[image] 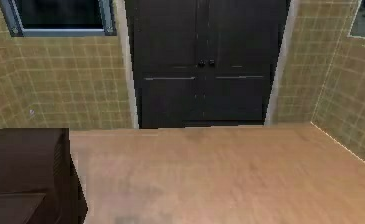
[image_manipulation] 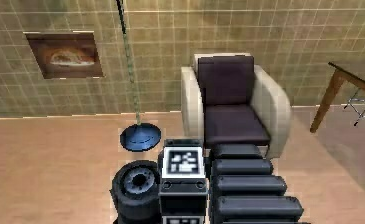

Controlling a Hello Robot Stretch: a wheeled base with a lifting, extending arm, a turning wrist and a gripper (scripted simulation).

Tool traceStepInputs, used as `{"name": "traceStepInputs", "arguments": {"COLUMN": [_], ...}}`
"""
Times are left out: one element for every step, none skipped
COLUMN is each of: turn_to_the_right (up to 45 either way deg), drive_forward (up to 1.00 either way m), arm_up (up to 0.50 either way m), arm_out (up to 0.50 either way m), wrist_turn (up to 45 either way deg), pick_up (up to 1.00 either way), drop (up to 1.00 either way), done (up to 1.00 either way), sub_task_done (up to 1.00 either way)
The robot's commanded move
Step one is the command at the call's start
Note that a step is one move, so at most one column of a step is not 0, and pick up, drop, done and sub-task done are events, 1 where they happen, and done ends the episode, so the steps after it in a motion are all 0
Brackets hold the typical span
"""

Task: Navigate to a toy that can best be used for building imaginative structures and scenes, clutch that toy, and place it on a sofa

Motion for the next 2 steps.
{"name": "traceStepInputs", "arguments": {"turn_to_the_right": [-45.0,-30.0], "drive_forward": [0.0,0.0], "arm_up": [0.0,0.0], "arm_out": [0.0,0.0], "wrist_turn": [0.0,0.0], "pick_up": [0.0,0.0], "drop": [0.0,0.0], "done": [0.0,0.0], "sub_task_done": [0.0,0.0]}}
